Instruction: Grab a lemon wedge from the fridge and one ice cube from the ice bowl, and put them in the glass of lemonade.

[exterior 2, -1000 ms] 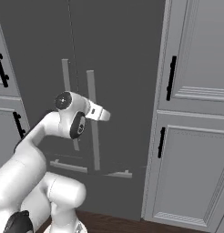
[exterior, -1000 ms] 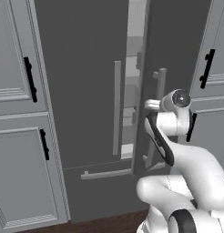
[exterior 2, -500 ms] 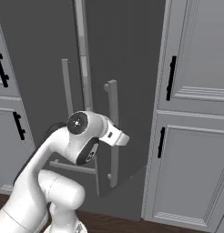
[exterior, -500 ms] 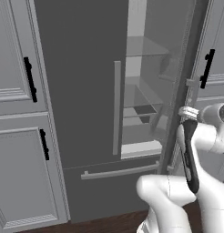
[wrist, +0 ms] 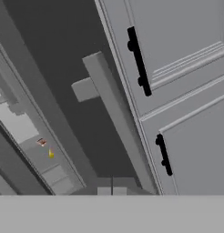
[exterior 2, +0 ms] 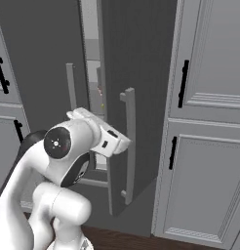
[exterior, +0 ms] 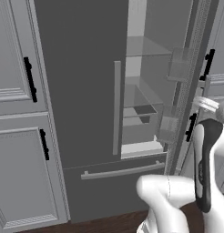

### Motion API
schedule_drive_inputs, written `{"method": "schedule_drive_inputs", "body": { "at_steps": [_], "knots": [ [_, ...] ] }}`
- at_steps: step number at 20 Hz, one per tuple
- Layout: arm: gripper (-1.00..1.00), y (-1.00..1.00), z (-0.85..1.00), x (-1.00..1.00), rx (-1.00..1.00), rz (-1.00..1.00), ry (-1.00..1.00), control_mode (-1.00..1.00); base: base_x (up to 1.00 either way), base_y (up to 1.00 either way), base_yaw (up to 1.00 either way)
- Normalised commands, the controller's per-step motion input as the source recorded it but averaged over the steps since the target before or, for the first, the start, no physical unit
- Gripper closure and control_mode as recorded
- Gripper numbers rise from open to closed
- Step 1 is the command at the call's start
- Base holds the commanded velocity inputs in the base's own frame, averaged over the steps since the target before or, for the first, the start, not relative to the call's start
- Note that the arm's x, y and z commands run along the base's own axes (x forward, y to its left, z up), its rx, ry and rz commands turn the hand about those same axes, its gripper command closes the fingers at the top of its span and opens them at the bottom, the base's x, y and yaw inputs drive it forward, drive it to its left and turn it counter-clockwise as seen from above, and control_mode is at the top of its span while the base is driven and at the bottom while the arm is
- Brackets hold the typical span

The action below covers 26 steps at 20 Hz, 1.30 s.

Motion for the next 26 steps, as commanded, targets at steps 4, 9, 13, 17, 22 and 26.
{"method": "schedule_drive_inputs", "body": {
  "at_steps": [4, 9, 13, 17, 22, 26],
  "knots": [
    [1.00, 0.93, 0.96, -0.10, -0.17, 0.02, 0.22, -1.00, 0.00, 0.00, 0.00],
    [1.00, 1.00, 0.50, 0.19, -0.35, -0.04, 0.48, -1.00, 0.00, 0.00, 0.00],
    [1.00, 0.97, 0.00, 0.61, -0.41, -0.23, 0.45, -1.00, 0.00, 0.00, 0.00],
    [1.00, 0.52, 0.00, 0.81, -0.37, -0.25, 0.61, -1.00, 0.00, 0.00, 0.00],
    [-1.00, 0.01, -0.30, 0.54, -0.24, -0.25, 0.20, -1.00, 0.00, 0.00, 0.00],
    [-1.00, -0.11, -0.69, 0.91, -0.32, -0.19, 0.11, -1.00, 0.00, 0.00, 0.00]
  ]
}}
